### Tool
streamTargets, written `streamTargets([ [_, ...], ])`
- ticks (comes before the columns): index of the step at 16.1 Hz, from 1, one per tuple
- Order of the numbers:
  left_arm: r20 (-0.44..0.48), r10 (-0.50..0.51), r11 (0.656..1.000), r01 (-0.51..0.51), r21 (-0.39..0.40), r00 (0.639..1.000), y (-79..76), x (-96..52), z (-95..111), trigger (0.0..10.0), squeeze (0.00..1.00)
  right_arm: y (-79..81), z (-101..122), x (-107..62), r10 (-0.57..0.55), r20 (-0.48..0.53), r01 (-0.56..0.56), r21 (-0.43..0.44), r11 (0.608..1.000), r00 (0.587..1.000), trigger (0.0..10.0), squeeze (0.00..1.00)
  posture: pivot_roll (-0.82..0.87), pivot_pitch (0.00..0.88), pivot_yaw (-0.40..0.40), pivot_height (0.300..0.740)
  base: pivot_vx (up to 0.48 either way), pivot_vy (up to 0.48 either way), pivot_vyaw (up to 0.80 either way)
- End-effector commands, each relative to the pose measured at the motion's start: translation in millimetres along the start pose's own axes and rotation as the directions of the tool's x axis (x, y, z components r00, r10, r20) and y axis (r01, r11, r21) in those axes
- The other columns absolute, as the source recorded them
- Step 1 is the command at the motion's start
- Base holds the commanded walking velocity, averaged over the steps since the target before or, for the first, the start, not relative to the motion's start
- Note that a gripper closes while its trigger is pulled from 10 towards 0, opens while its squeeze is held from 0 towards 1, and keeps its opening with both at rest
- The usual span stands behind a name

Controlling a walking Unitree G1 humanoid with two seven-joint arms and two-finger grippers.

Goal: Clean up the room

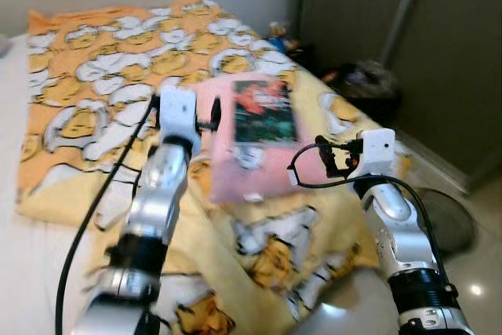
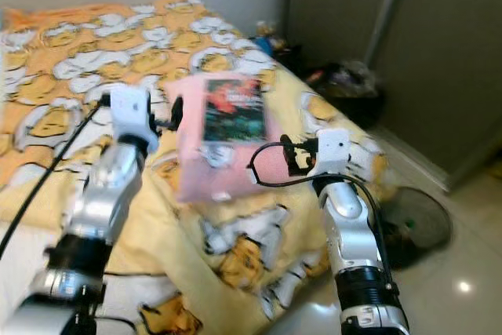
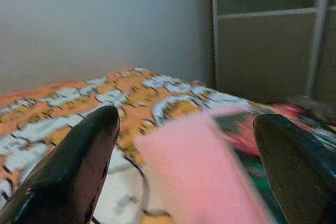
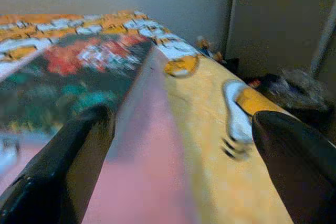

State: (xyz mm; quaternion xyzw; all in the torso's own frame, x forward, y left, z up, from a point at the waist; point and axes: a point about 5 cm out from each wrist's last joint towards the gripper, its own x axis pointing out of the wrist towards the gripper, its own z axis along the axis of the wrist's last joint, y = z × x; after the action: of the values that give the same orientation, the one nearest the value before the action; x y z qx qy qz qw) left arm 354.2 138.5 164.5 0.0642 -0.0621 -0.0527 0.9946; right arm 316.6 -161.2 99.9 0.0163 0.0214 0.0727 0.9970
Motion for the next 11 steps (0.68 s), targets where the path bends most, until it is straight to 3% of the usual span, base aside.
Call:
streamTargets([
  [1,0.050,-0.048,0.999,0.047,0.021,0.998,-1.4,20.3,27,10.0,0.00,-3.0,17,-1.1,-0.059,0.089,0.060,-0.006,0.998,0.994,10.0,0.00,-0.15,0.000,0.059,0.740,0.000,0.000,0.00],
  [2,0.132,-0.127,0.992,0.122,0.044,0.983,-12.8,38.3,61,10.0,0.00,-8.2,21,-5.2,-0.101,0.115,0.103,-0.008,0.995,0.988,10.0,0.00,-0.17,0.000,0.077,0.740,0.000,0.000,0.00],
  [3,0.134,-0.162,0.987,0.157,0.043,0.978,-16.3,51.7,75,10.0,0.00,-9.2,21,-8.8,-0.114,0.115,0.115,-0.002,0.993,0.987,10.0,0.00,-0.20,0.000,0.091,0.740,0.000,0.000,0.00],
  [5,0.089,-0.194,0.979,0.199,-0.040,0.977,-15.4,68.6,84,10.0,0.00,-10.2,16,-15.4,-0.137,0.102,0.136,0.011,0.991,0.985,10.0,0.00,-0.24,0.000,0.114,0.740,0.000,0.000,0.00],
  [8,-0.079,-0.220,0.959,0.201,-0.198,0.972,-13.7,77.3,68,10.0,0.00,-13.6,14,-31.9,-0.165,0.089,0.163,0.019,0.986,0.982,10.0,0.00,-0.31,0.000,0.131,0.740,0.000,0.000,0.00],
  [10,-0.160,-0.256,0.942,0.209,-0.262,0.953,-22.7,75.1,53,10.0,0.00,-21.7,7,-47.7,-0.205,0.055,0.204,0.017,0.979,0.977,10.0,0.00,-0.34,0.030,0.136,0.740,0.000,0.000,0.00],
  [11,-0.171,-0.253,0.944,0.204,-0.259,0.952,-23.8,74.5,50,10.0,0.00,-22.1,7,-50.4,-0.210,0.051,0.210,0.018,0.978,0.976,10.0,0.00,-0.34,0.034,0.136,0.740,0.000,0.000,0.00],
])
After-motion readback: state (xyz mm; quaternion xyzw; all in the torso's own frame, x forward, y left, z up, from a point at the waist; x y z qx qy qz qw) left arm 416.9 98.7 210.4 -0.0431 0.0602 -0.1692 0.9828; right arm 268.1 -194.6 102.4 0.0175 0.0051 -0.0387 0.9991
